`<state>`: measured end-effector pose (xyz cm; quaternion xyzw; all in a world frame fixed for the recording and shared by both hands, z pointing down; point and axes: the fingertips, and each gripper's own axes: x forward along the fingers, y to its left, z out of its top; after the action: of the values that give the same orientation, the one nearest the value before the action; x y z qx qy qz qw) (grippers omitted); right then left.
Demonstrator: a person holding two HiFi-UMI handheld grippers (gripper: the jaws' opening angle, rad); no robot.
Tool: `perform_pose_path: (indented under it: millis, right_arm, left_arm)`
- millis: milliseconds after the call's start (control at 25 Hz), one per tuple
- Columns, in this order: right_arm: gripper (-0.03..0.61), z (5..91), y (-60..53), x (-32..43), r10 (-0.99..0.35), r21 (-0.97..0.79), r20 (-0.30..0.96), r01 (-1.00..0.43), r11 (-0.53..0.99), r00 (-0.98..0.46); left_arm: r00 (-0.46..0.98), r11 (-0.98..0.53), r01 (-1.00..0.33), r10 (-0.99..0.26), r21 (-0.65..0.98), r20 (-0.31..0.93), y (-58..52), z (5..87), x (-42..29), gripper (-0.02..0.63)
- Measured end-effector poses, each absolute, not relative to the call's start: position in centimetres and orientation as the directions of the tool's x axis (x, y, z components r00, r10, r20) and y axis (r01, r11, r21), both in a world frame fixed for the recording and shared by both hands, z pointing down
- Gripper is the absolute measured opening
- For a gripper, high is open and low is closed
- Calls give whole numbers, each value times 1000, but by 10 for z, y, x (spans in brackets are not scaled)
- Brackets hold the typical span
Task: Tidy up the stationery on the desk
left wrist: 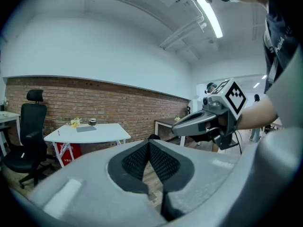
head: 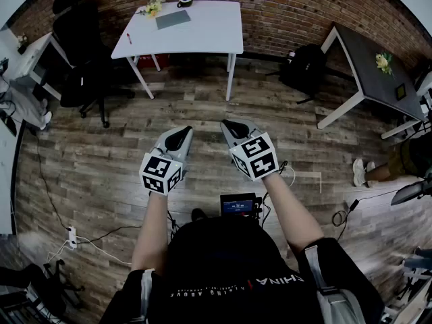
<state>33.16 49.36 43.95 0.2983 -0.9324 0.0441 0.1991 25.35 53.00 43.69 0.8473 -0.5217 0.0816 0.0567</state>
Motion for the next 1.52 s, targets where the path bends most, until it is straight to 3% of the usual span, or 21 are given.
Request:
perform_pose_path:
  millis: [1520]
  right_arm:
    - [9, 451, 459, 363, -524, 2, 384, -567, 824, -760]
  left_arm:
    - [377, -383, -923, -895, 23, 240, 506, 450, 272, 2]
